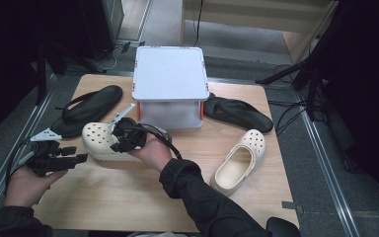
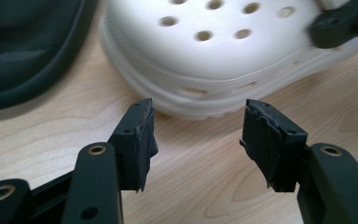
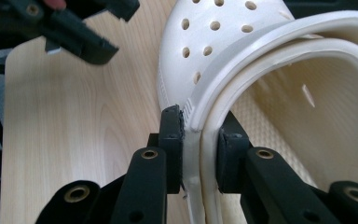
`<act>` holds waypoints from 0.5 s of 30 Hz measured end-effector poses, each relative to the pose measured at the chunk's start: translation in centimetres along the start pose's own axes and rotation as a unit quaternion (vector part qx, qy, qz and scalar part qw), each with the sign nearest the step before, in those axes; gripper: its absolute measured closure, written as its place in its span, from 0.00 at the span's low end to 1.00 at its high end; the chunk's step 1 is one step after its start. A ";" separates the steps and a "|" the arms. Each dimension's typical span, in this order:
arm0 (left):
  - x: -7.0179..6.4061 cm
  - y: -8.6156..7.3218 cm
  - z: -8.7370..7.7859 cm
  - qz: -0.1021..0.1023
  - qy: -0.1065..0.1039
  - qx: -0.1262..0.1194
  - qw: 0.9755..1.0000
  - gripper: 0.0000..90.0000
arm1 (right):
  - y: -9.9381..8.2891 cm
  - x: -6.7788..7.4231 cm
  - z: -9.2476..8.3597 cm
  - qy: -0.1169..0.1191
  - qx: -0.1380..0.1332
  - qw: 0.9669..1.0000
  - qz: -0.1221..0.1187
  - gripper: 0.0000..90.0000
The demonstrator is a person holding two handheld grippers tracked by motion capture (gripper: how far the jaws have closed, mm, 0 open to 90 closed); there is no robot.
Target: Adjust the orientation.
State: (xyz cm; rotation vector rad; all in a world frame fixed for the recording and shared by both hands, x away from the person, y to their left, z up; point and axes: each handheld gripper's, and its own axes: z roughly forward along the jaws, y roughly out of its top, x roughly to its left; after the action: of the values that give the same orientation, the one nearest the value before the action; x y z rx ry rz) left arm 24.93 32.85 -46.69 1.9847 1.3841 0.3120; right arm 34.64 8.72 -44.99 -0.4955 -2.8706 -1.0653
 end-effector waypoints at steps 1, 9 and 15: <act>0.0 0.0 0.0 -0.002 -0.001 -0.001 1.000 0.49 | -0.3 -0.1 -0.4 -0.001 0.002 1.000 0.001 0.85; -0.5 0.2 0.3 0.006 0.001 0.003 1.000 0.48 | -2.5 -0.3 -2.9 -0.007 0.002 1.000 0.008 0.85; -1.3 0.5 0.5 0.011 -0.007 0.004 1.000 0.49 | -4.8 0.0 -4.5 -0.004 -0.005 1.000 0.019 0.85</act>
State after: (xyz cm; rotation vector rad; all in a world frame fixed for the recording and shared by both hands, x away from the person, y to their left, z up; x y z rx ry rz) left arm 25.07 31.38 -46.49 2.0049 1.3582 0.3032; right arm 32.84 2.42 -44.56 -0.5528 -2.8532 -1.0738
